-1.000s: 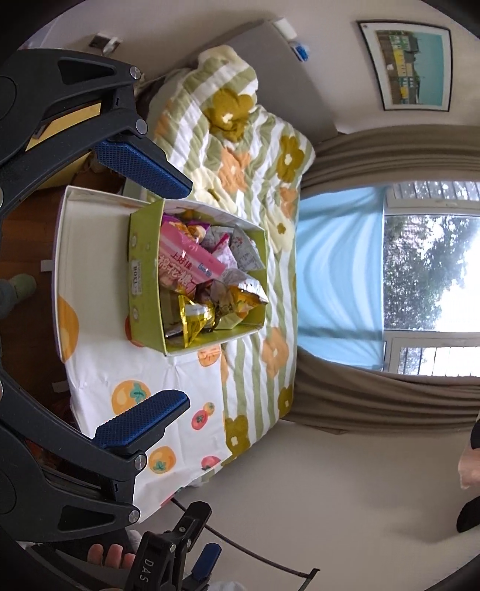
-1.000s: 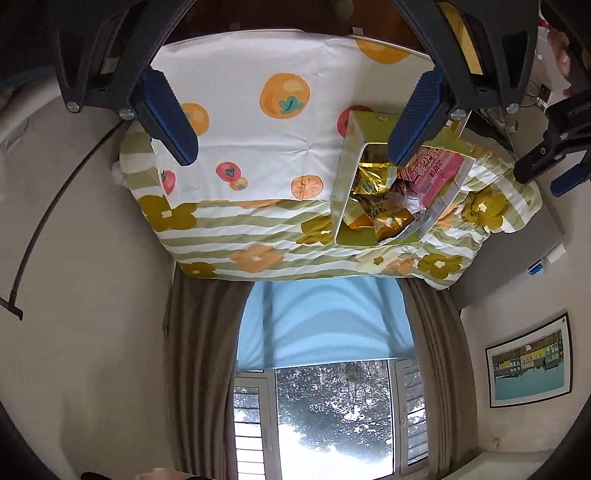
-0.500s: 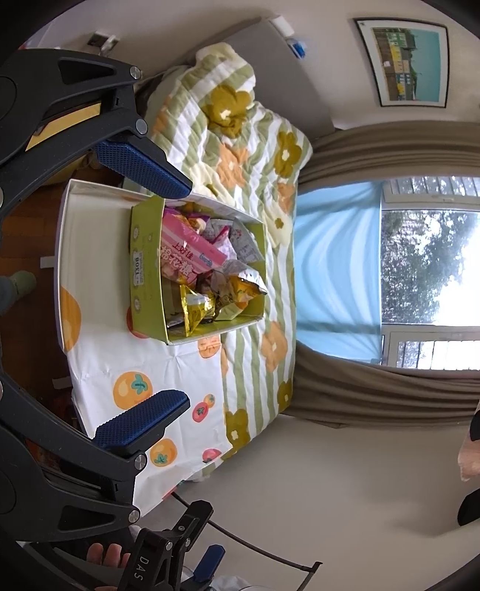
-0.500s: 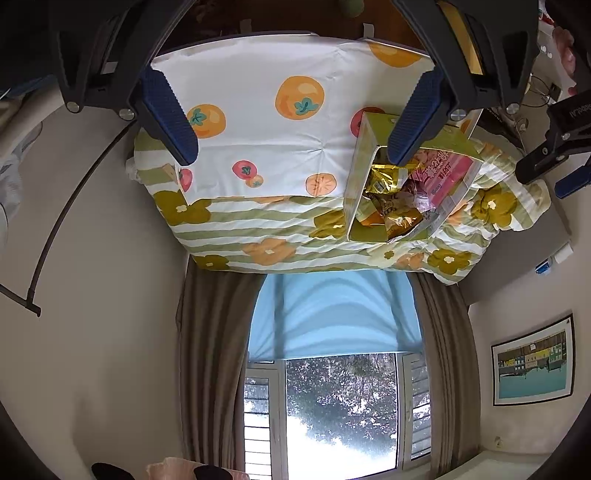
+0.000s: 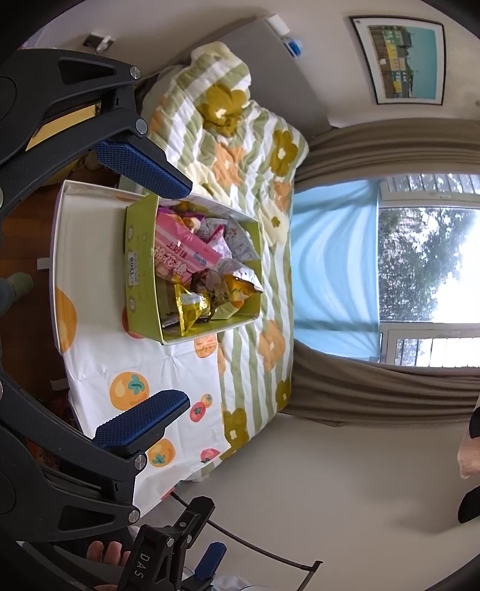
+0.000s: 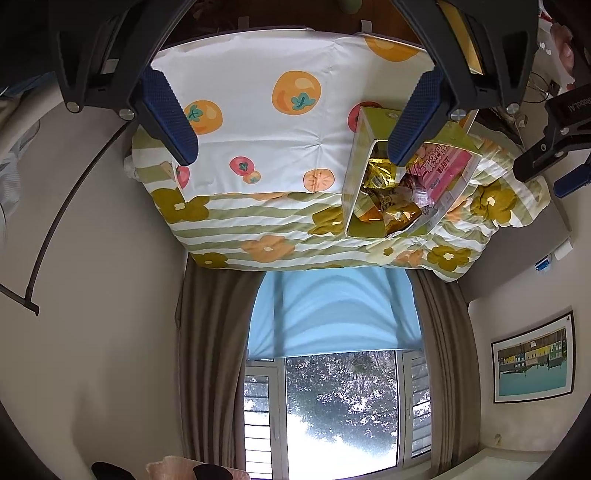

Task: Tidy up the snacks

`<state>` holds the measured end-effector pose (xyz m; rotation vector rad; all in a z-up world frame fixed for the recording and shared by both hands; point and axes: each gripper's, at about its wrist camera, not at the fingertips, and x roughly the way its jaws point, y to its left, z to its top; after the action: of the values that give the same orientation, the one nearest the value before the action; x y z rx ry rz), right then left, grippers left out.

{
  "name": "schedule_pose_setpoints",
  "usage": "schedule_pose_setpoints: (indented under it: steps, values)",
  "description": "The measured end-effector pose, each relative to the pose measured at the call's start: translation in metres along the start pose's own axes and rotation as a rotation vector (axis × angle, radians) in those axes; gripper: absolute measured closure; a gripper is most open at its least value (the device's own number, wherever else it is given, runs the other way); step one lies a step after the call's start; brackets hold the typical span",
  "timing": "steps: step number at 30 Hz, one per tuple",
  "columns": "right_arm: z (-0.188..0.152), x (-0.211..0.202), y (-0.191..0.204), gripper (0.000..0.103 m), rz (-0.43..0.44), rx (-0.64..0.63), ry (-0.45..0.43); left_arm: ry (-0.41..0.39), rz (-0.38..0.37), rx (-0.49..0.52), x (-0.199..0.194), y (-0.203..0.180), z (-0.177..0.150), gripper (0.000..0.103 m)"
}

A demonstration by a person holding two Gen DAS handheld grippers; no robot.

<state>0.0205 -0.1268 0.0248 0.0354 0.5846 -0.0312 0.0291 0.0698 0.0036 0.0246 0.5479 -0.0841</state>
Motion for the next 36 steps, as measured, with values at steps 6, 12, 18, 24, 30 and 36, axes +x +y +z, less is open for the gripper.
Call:
schedule_pose_setpoints:
  steps: [6,12,18,24,30,36]
  values:
    - [0.0021,0.0000,-0.0004,0.001,-0.007,0.004,0.000,0.001,0.001,0.000,0.0004,-0.0009,0.0001,0.000]
    - [0.0020,-0.0001,-0.0004,0.001,-0.007,0.003,-0.001,0.000,0.000,0.000,0.0001,-0.0002,-0.0002,0.000]
    - [0.0022,0.0003,-0.0012,0.001,-0.008,0.005,-0.002,0.000,0.001,0.000,0.0000,0.0002,-0.0001,0.000]
    - [0.0029,0.0012,-0.0019,0.001,-0.010,0.007,-0.002,0.001,-0.001,0.000,0.0001,0.0002,-0.0002,0.000]
    - [0.0027,0.0019,-0.0024,0.001,-0.011,0.007,-0.003,0.001,-0.001,0.000,0.0003,0.0001,-0.0002,0.000]
    - [0.0025,0.0017,-0.0022,0.001,-0.011,0.007,-0.003,0.001,-0.002,-0.001,0.0003,-0.0005,-0.0002,0.000]
